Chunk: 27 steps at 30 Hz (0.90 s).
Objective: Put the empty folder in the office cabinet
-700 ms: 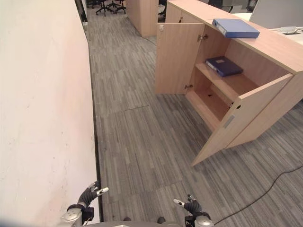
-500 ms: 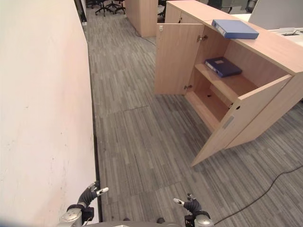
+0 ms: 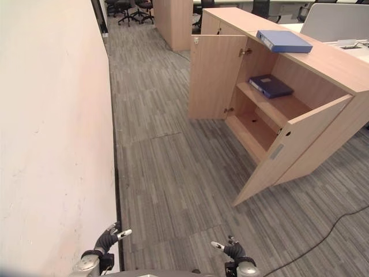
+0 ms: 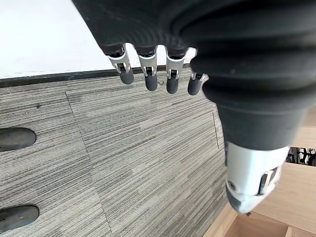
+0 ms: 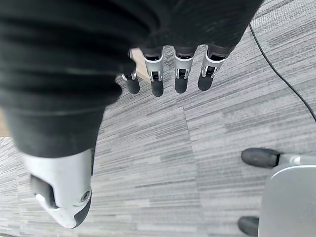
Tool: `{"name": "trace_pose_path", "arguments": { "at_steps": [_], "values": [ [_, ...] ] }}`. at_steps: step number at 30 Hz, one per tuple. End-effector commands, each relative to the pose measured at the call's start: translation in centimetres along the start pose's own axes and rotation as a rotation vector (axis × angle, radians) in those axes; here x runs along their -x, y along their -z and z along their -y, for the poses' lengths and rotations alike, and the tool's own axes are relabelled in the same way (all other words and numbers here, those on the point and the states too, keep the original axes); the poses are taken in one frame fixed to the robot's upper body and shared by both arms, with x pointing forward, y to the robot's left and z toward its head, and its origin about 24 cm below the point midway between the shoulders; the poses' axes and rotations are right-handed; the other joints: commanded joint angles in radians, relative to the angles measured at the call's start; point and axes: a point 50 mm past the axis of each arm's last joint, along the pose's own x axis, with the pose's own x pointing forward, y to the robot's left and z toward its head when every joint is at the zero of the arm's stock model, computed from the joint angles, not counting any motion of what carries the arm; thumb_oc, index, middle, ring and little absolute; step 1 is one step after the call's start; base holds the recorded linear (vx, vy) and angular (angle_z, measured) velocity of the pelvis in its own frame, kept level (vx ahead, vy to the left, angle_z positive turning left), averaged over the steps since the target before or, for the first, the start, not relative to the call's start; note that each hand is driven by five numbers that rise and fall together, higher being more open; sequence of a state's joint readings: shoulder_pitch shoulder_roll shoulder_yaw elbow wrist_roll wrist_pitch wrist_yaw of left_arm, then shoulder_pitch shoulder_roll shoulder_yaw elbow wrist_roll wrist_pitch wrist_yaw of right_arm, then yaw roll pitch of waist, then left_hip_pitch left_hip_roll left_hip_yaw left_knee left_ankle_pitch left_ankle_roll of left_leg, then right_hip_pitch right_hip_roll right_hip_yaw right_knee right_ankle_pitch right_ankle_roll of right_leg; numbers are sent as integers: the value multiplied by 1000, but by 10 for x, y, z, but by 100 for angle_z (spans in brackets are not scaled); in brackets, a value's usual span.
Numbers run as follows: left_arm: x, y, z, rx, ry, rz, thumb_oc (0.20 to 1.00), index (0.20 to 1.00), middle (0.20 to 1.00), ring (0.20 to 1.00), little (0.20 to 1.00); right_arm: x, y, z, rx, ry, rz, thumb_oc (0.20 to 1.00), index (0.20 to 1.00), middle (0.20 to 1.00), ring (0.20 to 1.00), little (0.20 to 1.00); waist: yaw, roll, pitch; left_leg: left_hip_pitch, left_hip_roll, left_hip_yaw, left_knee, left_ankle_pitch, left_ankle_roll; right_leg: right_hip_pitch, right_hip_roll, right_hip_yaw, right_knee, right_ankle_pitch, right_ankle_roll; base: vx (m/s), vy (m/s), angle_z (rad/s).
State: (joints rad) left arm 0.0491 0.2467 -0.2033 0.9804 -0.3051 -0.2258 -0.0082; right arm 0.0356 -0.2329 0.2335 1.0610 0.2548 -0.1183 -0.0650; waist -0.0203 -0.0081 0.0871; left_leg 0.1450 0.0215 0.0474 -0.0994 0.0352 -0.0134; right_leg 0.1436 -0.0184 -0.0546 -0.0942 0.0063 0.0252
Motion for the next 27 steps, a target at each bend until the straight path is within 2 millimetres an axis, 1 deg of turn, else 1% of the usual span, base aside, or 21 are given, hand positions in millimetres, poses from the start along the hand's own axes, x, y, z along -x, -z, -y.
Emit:
{"name": "trace_pose_path", "arguments": {
  "at_steps": [1, 13, 15, 16, 17, 18, 19, 20, 21, 22, 23, 24, 25, 26, 27],
  "values": [
    [-11, -25, -4, -39, -14, 72, 1000, 1000, 1000, 1000, 1000, -6, -21, 2, 1, 3, 64, 1000, 1000, 1000, 1000, 1000, -5, -24, 30, 44, 45, -45, 12, -93, -41, 39, -108, -17, 24, -40, 113, 10, -31, 3],
    [-11, -26, -4, -30, -14, 76, 1000, 1000, 1000, 1000, 1000, -5, -20, 6, -14, 16, 56, 1000, 1000, 1000, 1000, 1000, -7, -22, 35, 40, 55, -54, 14, -91, -47, 36, -98, -19, 31, -48, 107, 7, -16, 1],
    [-12, -30, -4, -26, -13, 85, 1000, 1000, 1000, 1000, 1000, -6, -19, 9, -22, 25, 50, 1000, 1000, 1000, 1000, 1000, -12, -21, 43, 26, 65, -55, 30, -93, -54, 18, -92, -11, 53, -58, 102, 46, -98, 6],
    [-12, -30, -5, -28, -14, 83, 1000, 1000, 1000, 1000, 1000, -6, -18, 9, -23, 25, 46, 1000, 1000, 1000, 1000, 1000, -14, -20, 46, 32, 70, -54, 35, -105, -55, 22, -88, -7, 60, -73, 100, 14, -63, 9],
    [-12, -30, -5, -28, -14, 84, 1000, 1000, 1000, 1000, 1000, -6, -18, 9, -23, 25, 47, 1000, 1000, 1000, 1000, 1000, -13, -21, 46, 22, 69, -54, 39, -96, -55, 13, -89, -6, 63, -64, 99, 49, -35, 7],
    [-12, -31, -5, -26, -15, 86, 1000, 1000, 1000, 1000, 1000, -6, -19, 9, -25, 25, 49, 1000, 1000, 1000, 1000, 1000, -14, -19, 49, 24, 75, -55, 50, -109, -56, 15, -86, -4, 72, -79, 97, 8, -37, 5],
    [-12, -30, -6, -24, -16, 83, 1000, 1000, 1000, 1000, 1000, -6, -20, 9, -27, 23, 54, 1000, 1000, 1000, 1000, 1000, -16, -20, 52, 13, 77, -54, 72, -115, -58, 8, -84, 0, 85, -84, 92, 46, -96, 4],
    [-13, -32, -8, -16, -24, 89, 1000, 1000, 1000, 1000, 1000, -6, -21, 11, -25, 25, 62, 1000, 1000, 1000, 1000, 1000, -18, -24, 64, -23, 80, -54, 147, -131, -68, -3, -79, 6, 108, -97, 79, 5, -84, 4],
    [-13, -32, -8, -16, -24, 89, 1000, 1000, 1000, 1000, 1000, -6, -21, 11, -25, 25, 63, 1000, 1000, 1000, 1000, 1000, -18, -24, 64, -27, 80, -55, 152, -133, -68, -5, -79, 6, 110, -98, 79, 9, -81, 6],
    [-13, -33, -8, -9, -28, 91, 1000, 1000, 1000, 1000, 1000, -6, -21, 11, -24, 26, 62, 1000, 1000, 1000, 1000, 1000, -17, -26, 68, -45, 80, -53, 191, -137, -75, -5, -75, 10, 116, -104, 72, 34, -90, 5],
    [-12, -31, -11, 9, -37, 87, 1000, 1000, 1000, 1000, 1000, -6, -23, 13, -25, 29, 70, 1000, 1000, 1000, 1000, 1000, -13, -29, 82, -89, 80, -56, 303, -116, -91, 3, -66, 15, 122, -114, 54, 7, -147, 4],
    [-14, -35, -11, 14, -44, 96, 1000, 1000, 1000, 1000, 1000, -6, -25, 16, -29, 40, 81, 1000, 1000, 1000, 1000, 1000, -4, -35, 109, -171, 87, -67, 422, -42, -111, 14, -66, 17, 128, -119, 42, -9, -126, 4],
    [-14, -36, -11, 14, -43, 97, 1000, 1000, 1000, 1000, 1000, -6, -25, 16, -30, 40, 82, 1000, 1000, 1000, 1000, 1000, -8, -33, 107, -182, 89, -73, 435, -46, -113, 11, -64, 13, 129, -119, 41, 49, -107, 12],
    [-14, -36, -12, 31, -53, 94, 1000, 1000, 1000, 1000, 1000, -6, -26, 19, -36, 52, 80, 1000, 1000, 1000, 1000, 1000, -13, -37, 115, -230, 94, -62, 530, -2, -109, 23, -58, 17, 129, -128, 24, 76, -49, 22],
    [-14, -36, -12, 31, -53, 94, 1000, 1000, 1000, 1000, 1000, -6, -26, 19, -36, 52, 80, 1000, 1000, 1000, 1000, 1000, -13, -36, 114, -232, 96, -63, 534, -4, -109, 22, -56, 17, 129, -129, 24, 262, -97, 19]
  ]
}}
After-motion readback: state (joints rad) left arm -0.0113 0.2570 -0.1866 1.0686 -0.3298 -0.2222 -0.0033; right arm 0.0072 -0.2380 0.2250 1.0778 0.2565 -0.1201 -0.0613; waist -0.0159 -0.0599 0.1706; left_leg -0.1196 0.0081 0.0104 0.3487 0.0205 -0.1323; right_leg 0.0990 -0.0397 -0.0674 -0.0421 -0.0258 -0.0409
